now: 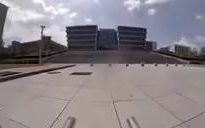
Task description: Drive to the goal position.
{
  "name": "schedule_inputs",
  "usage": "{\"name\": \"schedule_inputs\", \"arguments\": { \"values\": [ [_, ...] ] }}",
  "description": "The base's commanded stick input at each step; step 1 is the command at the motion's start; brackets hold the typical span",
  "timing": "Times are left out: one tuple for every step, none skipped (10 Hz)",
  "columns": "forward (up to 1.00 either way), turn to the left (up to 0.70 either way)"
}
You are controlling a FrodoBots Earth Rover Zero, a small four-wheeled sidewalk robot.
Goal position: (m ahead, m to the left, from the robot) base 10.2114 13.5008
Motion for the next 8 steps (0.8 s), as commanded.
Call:
{"name": "schedule_inputs", "arguments": {
  "values": [
    [1.00, 0.00],
    [1.00, 0.00],
    [1.00, 0.00],
    [1.00, 0.00],
    [1.00, 0.00],
    [1.00, 0.00],
    [1.00, 0.00],
    [1.00, 0.00]
  ]
}}
